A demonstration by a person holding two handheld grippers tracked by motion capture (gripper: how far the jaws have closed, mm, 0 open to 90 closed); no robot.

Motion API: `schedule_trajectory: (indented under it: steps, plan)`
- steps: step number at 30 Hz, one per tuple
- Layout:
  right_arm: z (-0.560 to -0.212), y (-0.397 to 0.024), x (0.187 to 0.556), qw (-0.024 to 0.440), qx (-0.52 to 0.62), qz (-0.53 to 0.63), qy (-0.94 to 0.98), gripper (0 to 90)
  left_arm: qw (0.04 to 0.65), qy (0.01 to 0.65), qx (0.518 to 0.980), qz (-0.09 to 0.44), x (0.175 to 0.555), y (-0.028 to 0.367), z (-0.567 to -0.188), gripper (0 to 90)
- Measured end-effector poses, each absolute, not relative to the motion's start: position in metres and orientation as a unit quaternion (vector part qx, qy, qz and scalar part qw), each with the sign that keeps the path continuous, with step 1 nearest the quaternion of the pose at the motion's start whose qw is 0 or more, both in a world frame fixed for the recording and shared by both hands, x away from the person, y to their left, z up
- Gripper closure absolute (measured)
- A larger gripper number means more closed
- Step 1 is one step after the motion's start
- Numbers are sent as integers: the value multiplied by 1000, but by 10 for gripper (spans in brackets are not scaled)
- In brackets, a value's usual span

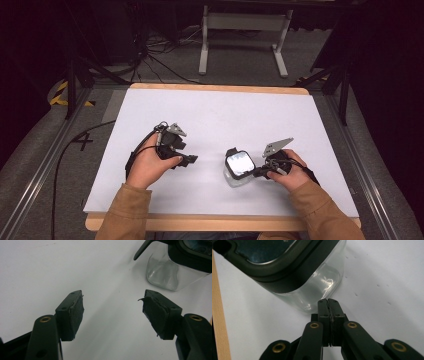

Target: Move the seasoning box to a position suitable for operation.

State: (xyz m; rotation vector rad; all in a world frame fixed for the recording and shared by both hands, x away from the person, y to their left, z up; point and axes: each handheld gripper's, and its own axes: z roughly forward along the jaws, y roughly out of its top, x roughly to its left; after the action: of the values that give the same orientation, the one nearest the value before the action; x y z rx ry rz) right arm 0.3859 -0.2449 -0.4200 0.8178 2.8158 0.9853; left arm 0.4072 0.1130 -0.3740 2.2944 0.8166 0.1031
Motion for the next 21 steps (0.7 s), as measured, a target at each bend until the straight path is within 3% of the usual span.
schedule_trajectory:
  steps: [18, 21]
  plan:
    - [-423, -230, 374, 1, 247, 305, 920, 896, 344, 305, 887, 36, 411, 106, -374, 333]
    - [-422, -232, 374, -1, 249, 313, 916, 895, 347, 303, 887, 42, 412, 103, -371, 387]
